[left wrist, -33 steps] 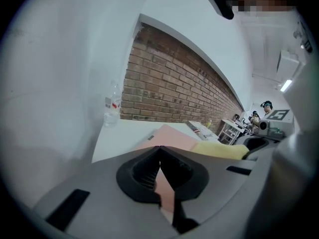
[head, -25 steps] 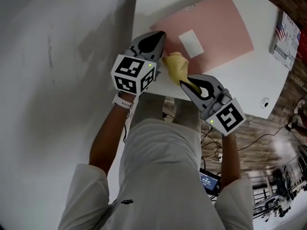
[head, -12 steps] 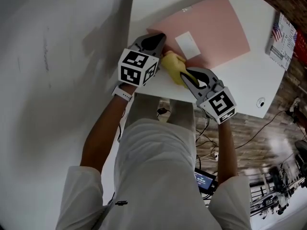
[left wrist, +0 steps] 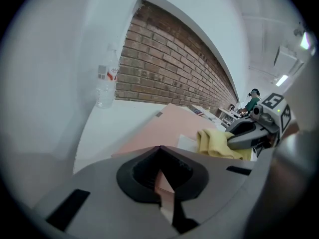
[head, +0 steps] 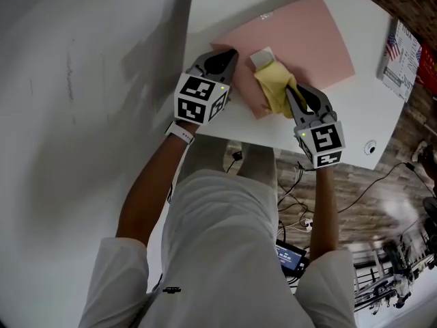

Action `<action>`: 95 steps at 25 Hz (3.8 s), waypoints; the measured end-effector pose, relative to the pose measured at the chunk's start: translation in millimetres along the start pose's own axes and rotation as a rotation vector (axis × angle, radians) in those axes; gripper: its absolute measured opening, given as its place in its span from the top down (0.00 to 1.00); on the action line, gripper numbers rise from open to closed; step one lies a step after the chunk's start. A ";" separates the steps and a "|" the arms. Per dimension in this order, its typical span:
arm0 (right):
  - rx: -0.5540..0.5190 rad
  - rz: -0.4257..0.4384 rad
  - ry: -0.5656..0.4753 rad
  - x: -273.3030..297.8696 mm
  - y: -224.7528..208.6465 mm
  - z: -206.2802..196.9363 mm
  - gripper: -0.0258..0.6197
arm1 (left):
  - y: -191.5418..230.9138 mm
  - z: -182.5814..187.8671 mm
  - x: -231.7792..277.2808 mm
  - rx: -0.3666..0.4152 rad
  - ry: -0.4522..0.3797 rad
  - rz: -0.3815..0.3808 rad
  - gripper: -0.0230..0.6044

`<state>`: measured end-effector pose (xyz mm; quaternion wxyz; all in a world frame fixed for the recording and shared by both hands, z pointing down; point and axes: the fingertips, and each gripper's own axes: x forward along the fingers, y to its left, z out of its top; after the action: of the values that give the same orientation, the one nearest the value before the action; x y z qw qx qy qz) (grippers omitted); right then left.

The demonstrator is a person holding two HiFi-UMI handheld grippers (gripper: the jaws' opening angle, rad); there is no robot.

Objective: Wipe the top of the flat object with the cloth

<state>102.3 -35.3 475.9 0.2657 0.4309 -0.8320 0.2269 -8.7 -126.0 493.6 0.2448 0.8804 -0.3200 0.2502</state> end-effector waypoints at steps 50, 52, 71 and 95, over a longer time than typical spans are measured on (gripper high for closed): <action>-0.095 -0.356 -0.034 37.8 -223.9 69.6 0.88 | -3.3 -0.4 5.1 -0.004 0.086 -0.046 0.94; -0.122 -0.352 -0.032 40.9 -223.0 74.0 0.88 | -3.9 1.0 6.7 -0.006 0.087 -0.048 0.94; -0.197 -0.275 -0.044 48.6 -152.1 67.8 0.89 | -4.5 3.1 2.7 -0.015 0.040 0.016 0.94; -0.215 -0.144 -0.042 76.0 -41.6 72.8 0.89 | -12.2 12.9 -23.6 -0.371 -0.189 -0.192 0.93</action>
<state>82.1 -146.6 475.5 0.3086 0.4631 -0.8238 0.1077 -12.5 -115.0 466.4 0.3943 0.8661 -0.2968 0.0791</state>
